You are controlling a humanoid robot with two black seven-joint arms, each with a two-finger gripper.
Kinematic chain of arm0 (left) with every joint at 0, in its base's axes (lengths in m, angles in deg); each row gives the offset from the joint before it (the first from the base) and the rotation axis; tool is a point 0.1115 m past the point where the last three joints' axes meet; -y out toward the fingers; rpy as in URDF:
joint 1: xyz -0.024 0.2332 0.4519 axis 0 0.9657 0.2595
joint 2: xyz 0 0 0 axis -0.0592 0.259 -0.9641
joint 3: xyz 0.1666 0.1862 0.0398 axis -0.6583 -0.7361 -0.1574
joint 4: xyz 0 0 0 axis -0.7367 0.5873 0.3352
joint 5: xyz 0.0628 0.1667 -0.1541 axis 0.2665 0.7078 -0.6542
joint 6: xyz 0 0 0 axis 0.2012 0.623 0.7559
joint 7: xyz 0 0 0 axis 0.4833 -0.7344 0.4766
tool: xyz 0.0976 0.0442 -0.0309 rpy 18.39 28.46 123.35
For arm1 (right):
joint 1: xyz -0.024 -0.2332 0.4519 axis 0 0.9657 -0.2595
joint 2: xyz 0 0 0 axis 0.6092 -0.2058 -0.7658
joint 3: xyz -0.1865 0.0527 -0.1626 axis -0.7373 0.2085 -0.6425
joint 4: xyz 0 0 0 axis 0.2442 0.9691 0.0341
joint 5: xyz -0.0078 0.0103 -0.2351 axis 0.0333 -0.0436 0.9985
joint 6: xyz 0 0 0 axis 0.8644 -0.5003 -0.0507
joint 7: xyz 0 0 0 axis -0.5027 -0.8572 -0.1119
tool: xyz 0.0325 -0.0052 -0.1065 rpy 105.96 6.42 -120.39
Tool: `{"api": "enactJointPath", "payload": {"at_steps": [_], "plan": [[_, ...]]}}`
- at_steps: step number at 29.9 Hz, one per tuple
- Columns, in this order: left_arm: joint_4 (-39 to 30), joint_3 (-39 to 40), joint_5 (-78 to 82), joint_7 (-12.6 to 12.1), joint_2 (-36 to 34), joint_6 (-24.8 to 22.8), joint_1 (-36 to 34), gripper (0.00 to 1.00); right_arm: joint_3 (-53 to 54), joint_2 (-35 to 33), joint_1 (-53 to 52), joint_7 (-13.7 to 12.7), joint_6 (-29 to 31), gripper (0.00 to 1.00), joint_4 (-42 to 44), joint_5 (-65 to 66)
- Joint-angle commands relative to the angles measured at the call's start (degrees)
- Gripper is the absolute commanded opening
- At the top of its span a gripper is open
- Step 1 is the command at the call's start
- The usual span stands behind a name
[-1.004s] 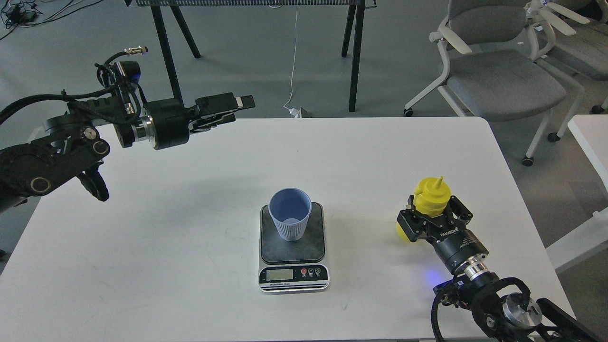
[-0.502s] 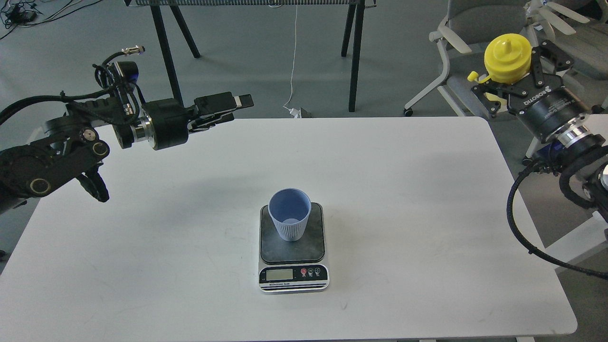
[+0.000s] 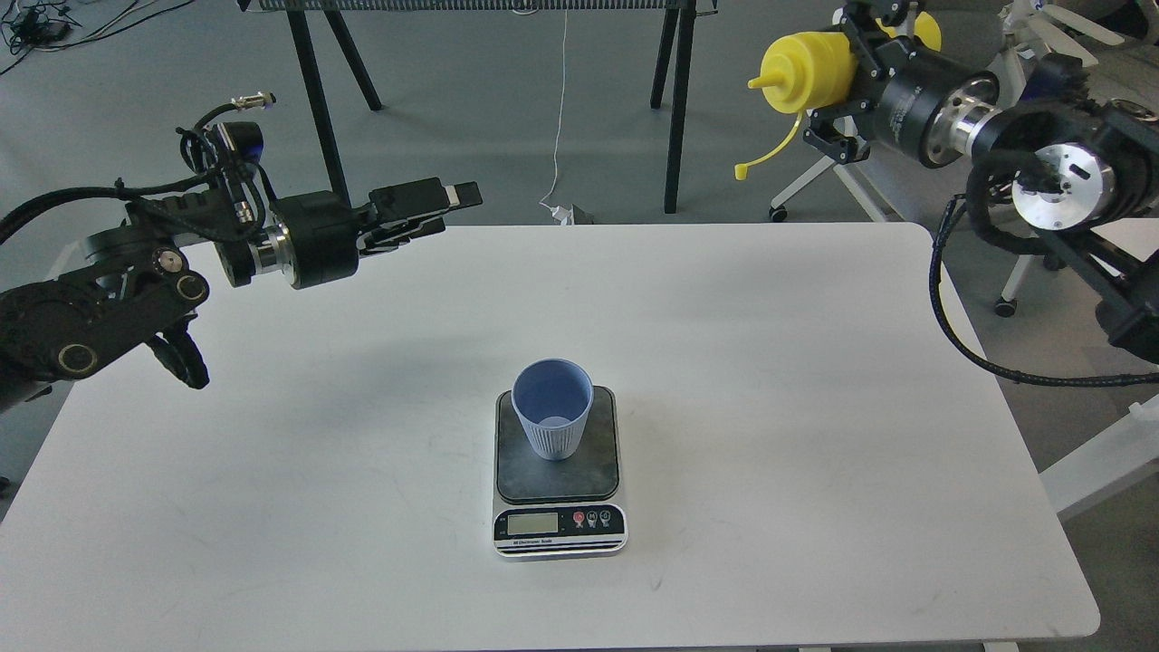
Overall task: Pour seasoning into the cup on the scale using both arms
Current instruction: 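Invert the yellow bottle with the right gripper above the cup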
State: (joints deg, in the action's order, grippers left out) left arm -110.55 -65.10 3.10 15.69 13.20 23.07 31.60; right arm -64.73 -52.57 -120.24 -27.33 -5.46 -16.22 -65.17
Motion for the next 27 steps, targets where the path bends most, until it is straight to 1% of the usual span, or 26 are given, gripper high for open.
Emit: {"api": "enactJointPath", "payload": {"at_steps": [1, 9, 17, 21, 27], "plan": [[0.1, 0.0, -0.1, 0.0, 0.1, 1.3, 0.1, 0.97, -9.3, 4.1, -4.9, -0.4, -1.6, 0.02, -0.1, 5.6], [0.1, 0.6, -0.2, 0.0, 0.6, 2.2, 0.5, 0.97, -21.0, 12.7, -10.3, -0.9, -1.6, 0.02, -0.1, 14.5], [0.8, 2.4, -0.2, 0.0, 0.6, 2.4, 0.8, 0.97, -26.9, 19.8, -13.3, -1.0, -1.7, 0.02, 0.0, 18.1], [0.8, 3.6, -0.2, 0.0, 0.6, 3.4, 1.7, 0.97, -28.9, 22.0, -13.3, -1.4, -1.7, 0.02, 0.0, 18.3], [0.8, 4.5, -0.1, 0.0, 0.4, 3.7, 3.0, 0.97, -32.5, 23.4, -14.8, -1.7, -1.7, 0.02, -0.1, 18.5]]}}
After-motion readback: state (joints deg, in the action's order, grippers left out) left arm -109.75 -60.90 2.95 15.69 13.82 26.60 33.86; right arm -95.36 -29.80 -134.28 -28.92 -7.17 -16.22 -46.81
